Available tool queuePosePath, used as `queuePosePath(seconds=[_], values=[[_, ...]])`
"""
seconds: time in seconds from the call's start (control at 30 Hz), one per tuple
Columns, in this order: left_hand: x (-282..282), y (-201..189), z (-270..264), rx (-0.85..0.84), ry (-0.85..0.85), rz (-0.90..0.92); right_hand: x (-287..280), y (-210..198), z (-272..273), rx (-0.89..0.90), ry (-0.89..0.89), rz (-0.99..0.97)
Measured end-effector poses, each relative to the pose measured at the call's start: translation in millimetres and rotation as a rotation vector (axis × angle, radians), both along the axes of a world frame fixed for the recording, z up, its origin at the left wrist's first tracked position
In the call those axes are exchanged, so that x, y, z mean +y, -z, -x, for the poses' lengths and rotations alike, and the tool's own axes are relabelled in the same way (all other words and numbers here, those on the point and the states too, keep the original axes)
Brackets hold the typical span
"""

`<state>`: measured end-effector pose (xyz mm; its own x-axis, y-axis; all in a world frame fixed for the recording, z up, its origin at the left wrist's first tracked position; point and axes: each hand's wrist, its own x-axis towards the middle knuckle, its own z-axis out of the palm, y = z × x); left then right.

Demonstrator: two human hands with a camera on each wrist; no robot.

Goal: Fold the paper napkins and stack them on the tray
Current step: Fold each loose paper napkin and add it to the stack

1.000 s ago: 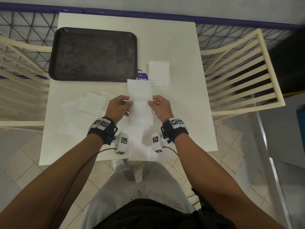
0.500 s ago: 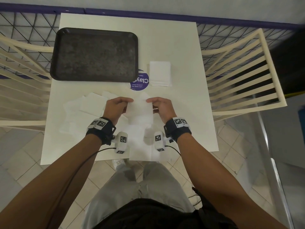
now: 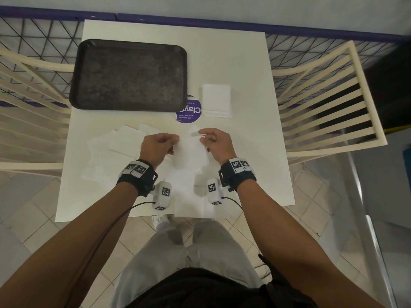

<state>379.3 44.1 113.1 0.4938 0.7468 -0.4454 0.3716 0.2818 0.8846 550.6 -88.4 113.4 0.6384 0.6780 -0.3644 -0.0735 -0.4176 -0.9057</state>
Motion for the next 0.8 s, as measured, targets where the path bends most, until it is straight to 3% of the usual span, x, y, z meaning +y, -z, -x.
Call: queuePosePath(seconds=[0.27,0.53,0.8], values=[[0,-5,1,0.023,0.042,-0.062,3,-1,-2,-0.066,-0.045,0.058],[-5,-13,-2,0.105,0.225,-0.259,21,-23,16,-0.498,-0.311,0.245],[-1,-10,4,0.171,0.219,-0.365,17,-28,8,-0.467,-0.341,0.318]])
